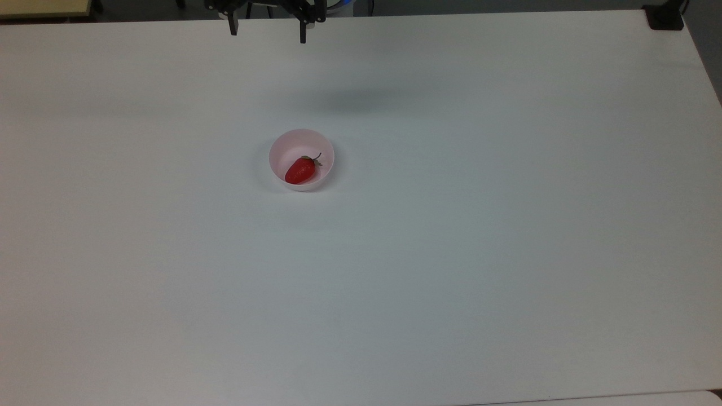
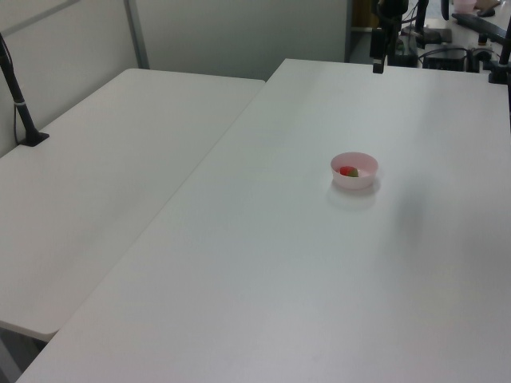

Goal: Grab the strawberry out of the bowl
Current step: 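Move the open gripper over the pink bowl holding the strawberry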

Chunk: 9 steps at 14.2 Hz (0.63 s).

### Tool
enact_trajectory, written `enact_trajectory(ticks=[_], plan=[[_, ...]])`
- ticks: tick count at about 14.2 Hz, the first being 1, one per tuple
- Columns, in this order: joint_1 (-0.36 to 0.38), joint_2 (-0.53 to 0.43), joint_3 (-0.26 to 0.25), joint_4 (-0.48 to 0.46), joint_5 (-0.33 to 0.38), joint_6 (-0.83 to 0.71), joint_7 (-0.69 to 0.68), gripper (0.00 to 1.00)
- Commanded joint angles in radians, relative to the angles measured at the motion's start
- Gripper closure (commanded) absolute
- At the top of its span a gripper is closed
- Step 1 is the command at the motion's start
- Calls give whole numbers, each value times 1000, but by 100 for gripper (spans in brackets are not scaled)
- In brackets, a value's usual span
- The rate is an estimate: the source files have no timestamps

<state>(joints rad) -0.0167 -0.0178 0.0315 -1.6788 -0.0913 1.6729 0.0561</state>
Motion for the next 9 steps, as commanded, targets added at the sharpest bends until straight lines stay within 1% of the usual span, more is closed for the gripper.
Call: enact_trajectory(ticks=[1,5,9], plan=[[1,-16,-22,-12,18,-15,-7,0],[0,-10,-22,-13,18,-12,-7,0],[-17,7,-22,-13,18,-6,-9,0]])
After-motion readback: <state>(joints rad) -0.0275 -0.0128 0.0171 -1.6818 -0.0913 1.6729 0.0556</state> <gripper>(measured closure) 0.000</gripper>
